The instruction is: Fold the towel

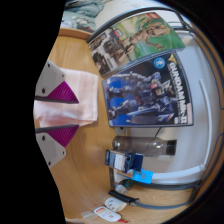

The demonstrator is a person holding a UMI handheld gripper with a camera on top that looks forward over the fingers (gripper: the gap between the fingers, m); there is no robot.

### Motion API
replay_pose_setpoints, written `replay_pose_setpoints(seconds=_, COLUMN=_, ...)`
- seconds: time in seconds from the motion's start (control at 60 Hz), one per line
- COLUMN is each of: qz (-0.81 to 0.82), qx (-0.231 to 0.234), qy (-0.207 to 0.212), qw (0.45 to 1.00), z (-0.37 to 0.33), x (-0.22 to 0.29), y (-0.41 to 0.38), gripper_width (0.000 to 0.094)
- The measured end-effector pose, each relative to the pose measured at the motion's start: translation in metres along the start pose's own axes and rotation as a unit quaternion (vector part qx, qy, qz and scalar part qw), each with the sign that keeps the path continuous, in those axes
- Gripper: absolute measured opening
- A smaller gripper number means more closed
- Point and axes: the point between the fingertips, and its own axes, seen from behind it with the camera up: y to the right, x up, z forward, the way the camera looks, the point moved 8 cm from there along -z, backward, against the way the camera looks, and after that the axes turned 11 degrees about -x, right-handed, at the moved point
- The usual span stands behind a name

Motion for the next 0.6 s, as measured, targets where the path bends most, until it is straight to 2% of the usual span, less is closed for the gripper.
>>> replay_pose_setpoints(seconds=0.067, qz=-0.013, qx=0.000, qy=0.002, qw=1.000, z=0.005, x=-0.005, y=0.012, gripper_width=0.0476)
replay_pose_setpoints(seconds=0.133, qz=-0.019, qx=0.016, qy=0.008, qw=1.000, z=0.001, x=-0.003, y=0.020, gripper_width=0.0661)
replay_pose_setpoints(seconds=0.267, qz=-0.023, qx=0.069, qy=0.032, qw=0.997, z=-0.046, x=0.015, y=0.029, gripper_width=0.0853)
replay_pose_setpoints(seconds=0.417, qz=-0.035, qx=0.113, qy=0.090, qw=0.989, z=-0.126, x=0.042, y=0.046, gripper_width=0.0851)
replay_pose_setpoints(seconds=0.6, qz=-0.055, qx=0.112, qy=0.131, qw=0.984, z=-0.210, x=0.039, y=0.075, gripper_width=0.0853)
